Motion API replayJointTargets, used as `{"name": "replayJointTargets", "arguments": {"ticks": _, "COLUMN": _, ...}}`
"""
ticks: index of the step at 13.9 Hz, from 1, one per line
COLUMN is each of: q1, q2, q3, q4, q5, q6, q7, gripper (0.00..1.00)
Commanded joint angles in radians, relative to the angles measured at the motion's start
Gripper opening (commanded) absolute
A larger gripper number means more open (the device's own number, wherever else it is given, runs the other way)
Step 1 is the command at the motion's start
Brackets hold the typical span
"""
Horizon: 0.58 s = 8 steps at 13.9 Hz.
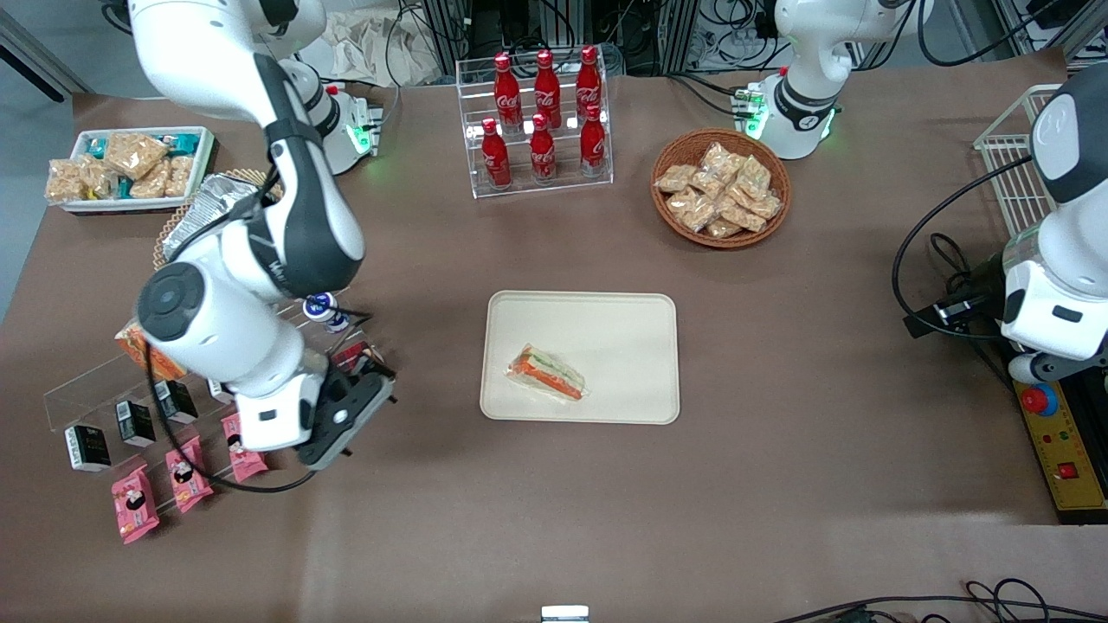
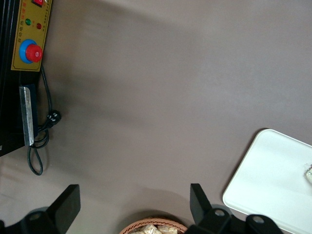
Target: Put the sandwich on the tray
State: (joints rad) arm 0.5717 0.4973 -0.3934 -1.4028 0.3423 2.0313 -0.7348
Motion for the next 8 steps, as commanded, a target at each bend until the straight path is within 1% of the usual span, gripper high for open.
{"name": "replayJointTargets", "arguments": {"ticks": 1, "q1": -0.088, "q2": -0.051, "q3": 0.010, "q4": -0.031, "q5": 0.007, "q6": -0.089, "q7": 0.000, "gripper": 0.98}}
{"name": "replayJointTargets", "arguments": {"ticks": 2, "q1": -0.107, "q2": -0.075, "q3": 0.008, "q4": -0.034, "q5": 0.021, "q6": -0.156, "q7": 0.011, "gripper": 0.98}}
{"name": "replayJointTargets", "arguments": {"ticks": 3, "q1": -0.127, "q2": -0.112, "q3": 0.004, "q4": -0.034, "q5": 0.018, "q6": -0.213, "q7": 0.047, "gripper": 0.98}}
{"name": "replayJointTargets", "arguments": {"ticks": 5, "q1": -0.170, "q2": -0.170, "q3": -0.005, "q4": -0.027, "q5": 0.011, "q6": -0.317, "q7": 0.215, "gripper": 0.98}}
{"name": "replayJointTargets", "arguments": {"ticks": 6, "q1": -0.173, "q2": -0.177, "q3": -0.010, "q4": -0.022, "q5": -0.006, "q6": -0.376, "q7": 0.279, "gripper": 0.98}}
{"name": "replayJointTargets", "arguments": {"ticks": 8, "q1": -0.162, "q2": -0.178, "q3": -0.047, "q4": -0.005, "q5": -0.051, "q6": -0.421, "q7": 0.313, "gripper": 0.98}}
